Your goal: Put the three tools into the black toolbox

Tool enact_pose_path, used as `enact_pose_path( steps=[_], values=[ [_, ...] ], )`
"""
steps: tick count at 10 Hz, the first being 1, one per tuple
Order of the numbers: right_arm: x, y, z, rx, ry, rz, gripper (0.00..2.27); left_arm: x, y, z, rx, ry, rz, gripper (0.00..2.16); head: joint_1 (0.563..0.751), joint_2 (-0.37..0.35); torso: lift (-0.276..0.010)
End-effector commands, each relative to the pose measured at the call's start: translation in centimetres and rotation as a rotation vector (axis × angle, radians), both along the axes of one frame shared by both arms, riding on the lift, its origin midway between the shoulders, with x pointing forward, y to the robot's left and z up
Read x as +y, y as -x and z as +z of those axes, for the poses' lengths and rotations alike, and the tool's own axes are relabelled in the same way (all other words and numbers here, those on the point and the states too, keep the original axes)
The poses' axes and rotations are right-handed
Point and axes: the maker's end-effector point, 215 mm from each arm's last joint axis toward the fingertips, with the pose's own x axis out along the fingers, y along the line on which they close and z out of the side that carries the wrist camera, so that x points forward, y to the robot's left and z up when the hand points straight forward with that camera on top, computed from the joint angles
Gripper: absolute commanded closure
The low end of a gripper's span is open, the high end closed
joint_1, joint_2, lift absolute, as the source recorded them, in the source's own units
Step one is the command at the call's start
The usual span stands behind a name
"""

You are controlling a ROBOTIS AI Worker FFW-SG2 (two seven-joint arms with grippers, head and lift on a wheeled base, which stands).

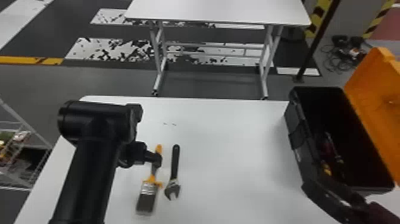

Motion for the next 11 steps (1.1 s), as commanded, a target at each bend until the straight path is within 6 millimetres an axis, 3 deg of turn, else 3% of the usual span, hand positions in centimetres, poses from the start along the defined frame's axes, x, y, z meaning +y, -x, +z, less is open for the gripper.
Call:
enact_pose_path(
  steps=[1,4,7,9,10,11],
  values=[
    [-0.2,0.1,0.2,-0.003,-0.004,0.001,0.08,-0.7,0.0,0.0,0.001,0.033,0.003,0.09,0.695,0.0,-0.051],
    [0.0,0.5,0.5,-0.002,-0.007,0.005,0.08,-1.7,0.8,-0.8,0.03,0.089,0.013,0.09,0.695,-0.019,-0.051],
    [-0.1,0.6,0.6,-0.007,-0.008,0.005,0.08,-1.2,1.4,-1.6,0.06,0.067,0.015,0.09,0.695,-0.024,-0.051],
    [-0.2,0.5,0.5,-0.008,-0.009,0.002,0.08,-1.0,0.7,-1.1,0.049,0.057,0.013,0.27,0.695,-0.018,-0.051],
    [-0.1,0.3,0.6,-0.013,-0.01,0.002,0.08,-1.0,0.7,-1.1,0.051,0.055,0.012,0.52,0.695,-0.017,-0.051],
    [-0.2,0.3,0.5,-0.012,-0.011,0.0,0.08,-1.0,0.7,-1.2,0.052,0.054,0.012,0.6,0.695,-0.017,-0.051]
  ],
)
